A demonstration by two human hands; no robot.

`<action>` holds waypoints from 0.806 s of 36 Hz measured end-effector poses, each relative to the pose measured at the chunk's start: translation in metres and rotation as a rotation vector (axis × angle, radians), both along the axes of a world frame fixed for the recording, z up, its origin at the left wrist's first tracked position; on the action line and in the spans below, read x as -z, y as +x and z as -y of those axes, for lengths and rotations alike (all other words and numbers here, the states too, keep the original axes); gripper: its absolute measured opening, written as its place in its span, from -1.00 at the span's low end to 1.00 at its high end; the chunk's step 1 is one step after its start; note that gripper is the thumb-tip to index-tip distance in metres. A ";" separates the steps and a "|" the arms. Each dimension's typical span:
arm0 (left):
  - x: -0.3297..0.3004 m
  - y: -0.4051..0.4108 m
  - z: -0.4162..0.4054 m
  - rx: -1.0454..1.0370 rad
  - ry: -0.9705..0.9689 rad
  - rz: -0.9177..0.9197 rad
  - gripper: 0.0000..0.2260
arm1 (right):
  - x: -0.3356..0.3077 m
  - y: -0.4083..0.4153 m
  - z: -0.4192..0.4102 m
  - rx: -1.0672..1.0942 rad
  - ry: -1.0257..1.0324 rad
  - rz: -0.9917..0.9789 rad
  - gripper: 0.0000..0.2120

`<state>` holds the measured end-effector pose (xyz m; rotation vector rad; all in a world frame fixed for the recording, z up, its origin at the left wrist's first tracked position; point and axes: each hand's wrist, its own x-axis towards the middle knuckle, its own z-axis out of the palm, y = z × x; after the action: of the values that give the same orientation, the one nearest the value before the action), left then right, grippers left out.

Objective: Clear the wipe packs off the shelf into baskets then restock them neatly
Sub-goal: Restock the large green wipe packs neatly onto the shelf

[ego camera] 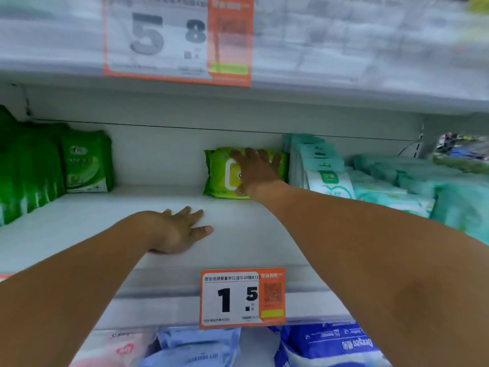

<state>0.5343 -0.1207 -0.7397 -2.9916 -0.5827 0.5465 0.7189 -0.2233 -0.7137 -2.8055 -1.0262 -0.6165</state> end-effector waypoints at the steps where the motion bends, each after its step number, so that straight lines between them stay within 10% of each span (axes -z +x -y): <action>1: 0.000 0.000 -0.001 0.004 0.001 0.005 -0.47 | 0.000 0.000 0.001 0.000 -0.005 -0.002 -0.10; 12: -0.024 -0.025 0.025 0.007 0.002 0.074 -0.46 | -0.037 -0.088 0.095 -0.237 -0.052 0.024 -0.29; 20: -0.039 -0.058 0.090 0.152 -0.123 0.288 -0.48 | -0.053 -0.100 0.199 -0.076 -0.468 -0.120 -0.12; 29: -0.037 -0.057 0.107 0.171 -0.131 0.240 -0.58 | -0.036 -0.088 0.210 -0.196 -0.472 -0.155 -0.42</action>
<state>0.4769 -0.2281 -0.7026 -3.2161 -0.3062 0.2238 0.6307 -0.4333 -0.6773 -3.0080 -1.5606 -0.1420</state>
